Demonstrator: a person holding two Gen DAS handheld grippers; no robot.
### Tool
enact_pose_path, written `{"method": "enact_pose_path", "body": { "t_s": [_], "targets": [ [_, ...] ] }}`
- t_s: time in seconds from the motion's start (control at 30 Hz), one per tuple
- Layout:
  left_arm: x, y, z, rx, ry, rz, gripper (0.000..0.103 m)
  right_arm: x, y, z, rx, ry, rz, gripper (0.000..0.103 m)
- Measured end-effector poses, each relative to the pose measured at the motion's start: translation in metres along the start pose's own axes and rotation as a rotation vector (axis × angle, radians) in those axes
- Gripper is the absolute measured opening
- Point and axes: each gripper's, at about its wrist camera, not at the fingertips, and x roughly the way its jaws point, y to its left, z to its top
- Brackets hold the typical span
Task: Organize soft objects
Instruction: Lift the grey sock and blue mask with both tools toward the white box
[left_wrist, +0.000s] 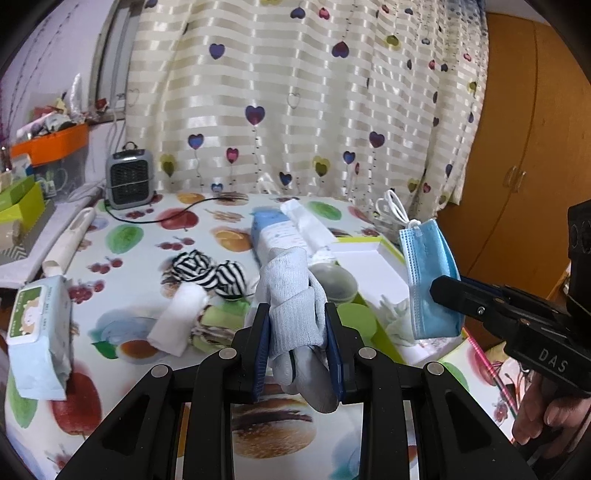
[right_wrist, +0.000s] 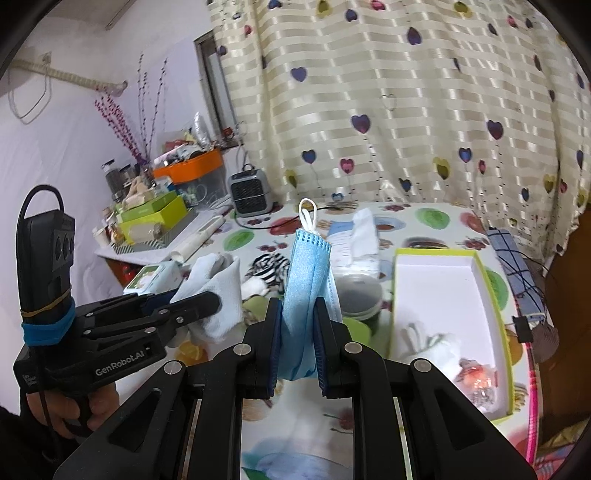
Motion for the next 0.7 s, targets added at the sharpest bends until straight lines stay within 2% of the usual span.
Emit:
{"method": "enact_pose_path", "body": {
  "t_s": [0.7],
  "targets": [
    [0.037,-0.057,0.012,0.088,0.043,-0.101,0.026,-0.027,-0.1,-0.013,0.199,-0.044,-0.151,0.017]
  ]
}}
